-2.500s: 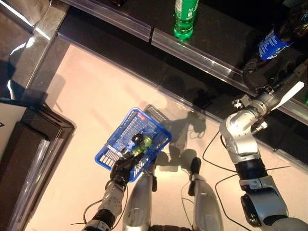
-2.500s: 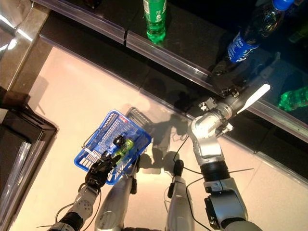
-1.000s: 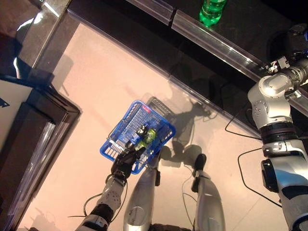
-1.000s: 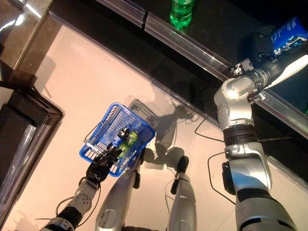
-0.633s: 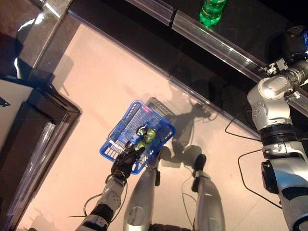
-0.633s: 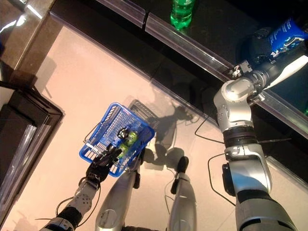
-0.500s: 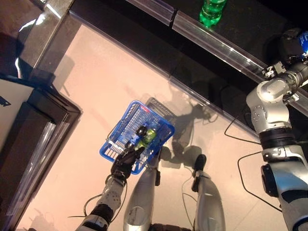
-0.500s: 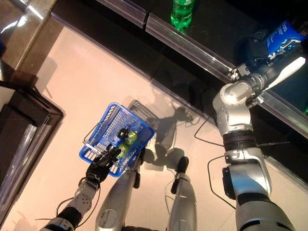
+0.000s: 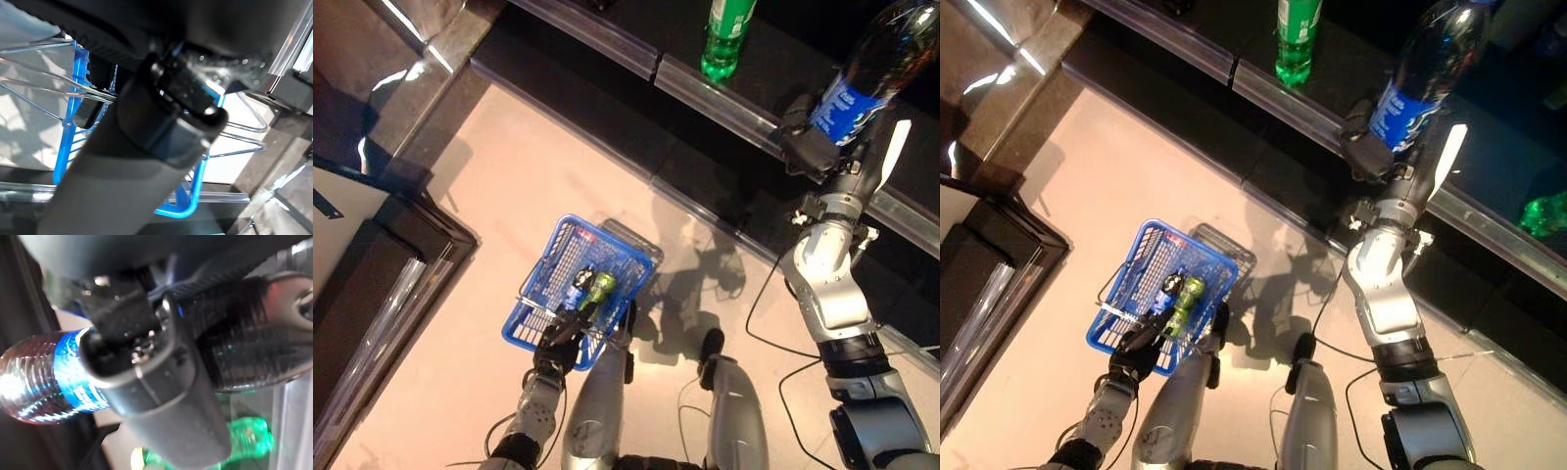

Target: Pick up the drink and place into the basket.

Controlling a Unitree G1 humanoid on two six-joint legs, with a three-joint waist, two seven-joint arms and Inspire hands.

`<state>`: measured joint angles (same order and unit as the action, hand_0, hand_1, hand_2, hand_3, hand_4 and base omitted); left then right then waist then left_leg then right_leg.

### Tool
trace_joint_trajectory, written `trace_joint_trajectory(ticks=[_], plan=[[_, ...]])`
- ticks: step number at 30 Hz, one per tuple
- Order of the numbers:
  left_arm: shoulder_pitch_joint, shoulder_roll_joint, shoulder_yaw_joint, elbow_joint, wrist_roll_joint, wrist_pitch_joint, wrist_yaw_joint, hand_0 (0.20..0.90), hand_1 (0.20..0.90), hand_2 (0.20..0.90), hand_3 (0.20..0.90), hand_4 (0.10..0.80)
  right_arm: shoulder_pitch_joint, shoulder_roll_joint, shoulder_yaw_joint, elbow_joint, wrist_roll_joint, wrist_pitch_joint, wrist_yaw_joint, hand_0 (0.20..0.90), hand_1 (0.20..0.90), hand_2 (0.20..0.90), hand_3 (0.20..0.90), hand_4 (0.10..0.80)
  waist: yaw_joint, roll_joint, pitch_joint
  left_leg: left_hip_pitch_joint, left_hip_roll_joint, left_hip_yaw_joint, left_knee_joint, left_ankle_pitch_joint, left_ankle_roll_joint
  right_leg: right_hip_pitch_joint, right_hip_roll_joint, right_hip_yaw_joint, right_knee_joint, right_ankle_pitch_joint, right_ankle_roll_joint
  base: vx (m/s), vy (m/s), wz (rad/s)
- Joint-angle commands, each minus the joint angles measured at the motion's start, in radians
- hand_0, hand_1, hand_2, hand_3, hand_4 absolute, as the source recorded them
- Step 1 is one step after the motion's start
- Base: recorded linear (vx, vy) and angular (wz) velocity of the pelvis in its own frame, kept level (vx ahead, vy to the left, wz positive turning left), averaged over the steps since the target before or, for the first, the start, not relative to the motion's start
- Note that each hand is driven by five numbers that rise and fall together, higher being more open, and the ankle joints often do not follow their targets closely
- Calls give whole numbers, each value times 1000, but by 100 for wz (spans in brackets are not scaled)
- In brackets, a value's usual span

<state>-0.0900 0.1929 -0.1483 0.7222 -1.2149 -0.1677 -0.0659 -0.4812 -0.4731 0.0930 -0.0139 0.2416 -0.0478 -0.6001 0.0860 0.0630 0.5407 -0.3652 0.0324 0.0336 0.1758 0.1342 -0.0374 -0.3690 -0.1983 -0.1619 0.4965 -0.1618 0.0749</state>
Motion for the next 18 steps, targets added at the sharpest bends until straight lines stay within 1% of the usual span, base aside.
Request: trace_joint_trajectory(ticks=[1,4,5,6,7,9,10,11,14,18], plan=[[98,69,43,-258,18,-115,-153,300,300,300,200,100,-94,-85,-102,-303,-1,-211,107,300,300,300,200,100,-31,-1,-55,32,35,-12,180,-104,-1,93,56,-31,6,0,-115,58,5,2],[118,71,31,-347,14,-115,-181,300,300,300,200,100,-29,-42,-66,-360,77,-220,222,300,300,300,200,100,-33,-8,-62,50,41,-18,190,-91,-8,128,61,-29,10,-14,-120,46,-2,-3],[120,72,27,-366,13,-114,-180,300,300,300,200,100,-20,-33,-58,-369,85,-221,238,300,300,300,200,100,-33,-7,-67,50,44,-20,184,-82,-8,131,64,-30,2,-8,-121,15,-6,-5],[126,77,15,-418,18,-117,-180,300,300,300,200,100,6,-3,-30,-393,115,-220,283,300,300,300,200,100,-32,-8,-74,58,46,-22,176,-71,-10,145,68,-31,-7,-7,-123,8,-5,-3],[128,78,13,-429,19,-117,-178,300,300,300,200,100,12,3,-25,-396,115,-221,289,300,300,300,200,100,-32,-8,-75,61,46,-23,173,-69,-11,149,69,-31,-10,-7,-123,13,-12,-3],[133,82,-5,-498,21,-113,-168,300,300,300,200,100,42,29,13,-419,146,-220,352,300,300,300,200,100,-30,-9,-85,75,47,-26,155,-58,-11,167,75,-30,-28,-3,-123,0,0,0],[134,83,-8,-506,22,-115,-171,300,300,300,200,100,46,32,19,-423,154,-219,364,300,300,300,200,100,-29,-9,-87,78,46,-27,151,-56,-11,170,76,-30,-31,-2,-122,0,0,0],[137,89,-16,-556,33,-107,-168,300,300,300,200,100,66,48,44,-435,182,-220,408,300,300,300,200,100,-25,-11,-96,94,46,-30,133,-50,-12,188,79,-33,-46,2,-120,0,0,0],[146,103,-34,-636,37,-85,-148,300,300,300,200,100,79,64,95,-454,207,-208,452,300,300,300,200,100,-13,-11,-118,112,42,-41,108,-37,-13,214,83,-39,-72,6,-117,6,-6,2],[160,123,-56,-712,56,-63,-159,300,300,300,200,100,74,77,156,-466,259,-179,501,300,300,300,200,100,11,-10,-140,124,32,-64,95,-33,-13,245,86,-50,-88,3,-120,24,-26,13]])
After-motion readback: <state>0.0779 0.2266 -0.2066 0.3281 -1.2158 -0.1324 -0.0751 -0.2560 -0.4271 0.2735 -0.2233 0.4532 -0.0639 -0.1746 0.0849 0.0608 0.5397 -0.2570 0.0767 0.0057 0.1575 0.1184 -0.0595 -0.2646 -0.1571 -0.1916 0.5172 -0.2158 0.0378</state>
